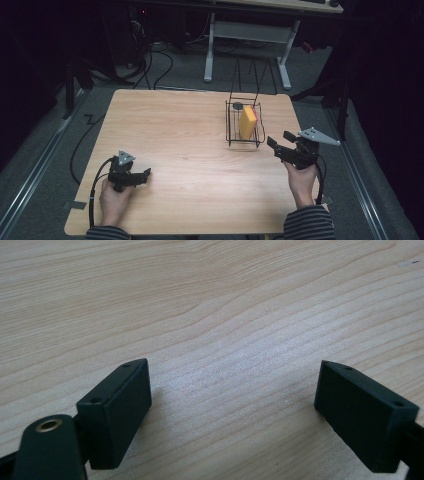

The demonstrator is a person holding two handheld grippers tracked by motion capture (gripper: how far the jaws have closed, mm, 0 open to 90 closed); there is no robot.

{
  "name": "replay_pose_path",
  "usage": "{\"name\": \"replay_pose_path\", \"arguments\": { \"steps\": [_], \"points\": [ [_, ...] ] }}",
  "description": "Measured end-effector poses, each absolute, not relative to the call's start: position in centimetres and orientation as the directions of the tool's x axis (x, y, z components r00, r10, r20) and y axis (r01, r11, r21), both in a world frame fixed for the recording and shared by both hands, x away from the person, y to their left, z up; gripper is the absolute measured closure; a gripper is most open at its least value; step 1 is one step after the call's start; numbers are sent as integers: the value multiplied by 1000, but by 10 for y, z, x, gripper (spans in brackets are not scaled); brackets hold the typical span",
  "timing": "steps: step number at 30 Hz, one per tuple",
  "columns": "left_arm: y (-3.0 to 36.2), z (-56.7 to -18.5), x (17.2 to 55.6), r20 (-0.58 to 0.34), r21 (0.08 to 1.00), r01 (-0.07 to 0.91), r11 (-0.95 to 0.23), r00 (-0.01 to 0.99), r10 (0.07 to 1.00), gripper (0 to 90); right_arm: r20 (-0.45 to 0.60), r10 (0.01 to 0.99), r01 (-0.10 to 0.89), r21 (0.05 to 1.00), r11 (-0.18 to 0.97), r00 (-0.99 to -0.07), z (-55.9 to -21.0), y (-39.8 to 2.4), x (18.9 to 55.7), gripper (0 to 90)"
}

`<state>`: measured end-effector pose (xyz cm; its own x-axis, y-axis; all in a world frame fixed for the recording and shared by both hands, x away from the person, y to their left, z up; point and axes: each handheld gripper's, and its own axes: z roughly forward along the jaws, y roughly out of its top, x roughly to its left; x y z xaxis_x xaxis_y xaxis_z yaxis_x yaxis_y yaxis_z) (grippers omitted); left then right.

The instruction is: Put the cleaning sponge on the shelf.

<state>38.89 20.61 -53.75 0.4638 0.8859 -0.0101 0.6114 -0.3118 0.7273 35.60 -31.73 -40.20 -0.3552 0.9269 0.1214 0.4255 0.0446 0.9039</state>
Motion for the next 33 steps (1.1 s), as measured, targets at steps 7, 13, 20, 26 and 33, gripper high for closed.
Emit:
{"name": "replay_pose_path", "arguments": {
  "steps": [7,13,20,26,33],
  "points": [
    [206,-538,389,-10,727,611,-312,464,886,156,148,926,412,911,8,-347,-402,-326,341,289],
    [206,-537,389,-10,727,611,-312,464,886,156,158,927,407,913,-6,-340,-404,-333,330,290],
    [206,-537,389,-10,727,611,-312,464,886,156,176,927,404,914,-28,-332,-410,-338,317,291],
    [206,-537,389,-10,727,611,-312,464,886,156,187,925,408,912,-38,-331,-419,-340,309,293],
    [206,-538,389,-10,728,611,-311,463,886,156,213,923,419,906,-63,-321,-430,-342,305,295]
  ]
}}
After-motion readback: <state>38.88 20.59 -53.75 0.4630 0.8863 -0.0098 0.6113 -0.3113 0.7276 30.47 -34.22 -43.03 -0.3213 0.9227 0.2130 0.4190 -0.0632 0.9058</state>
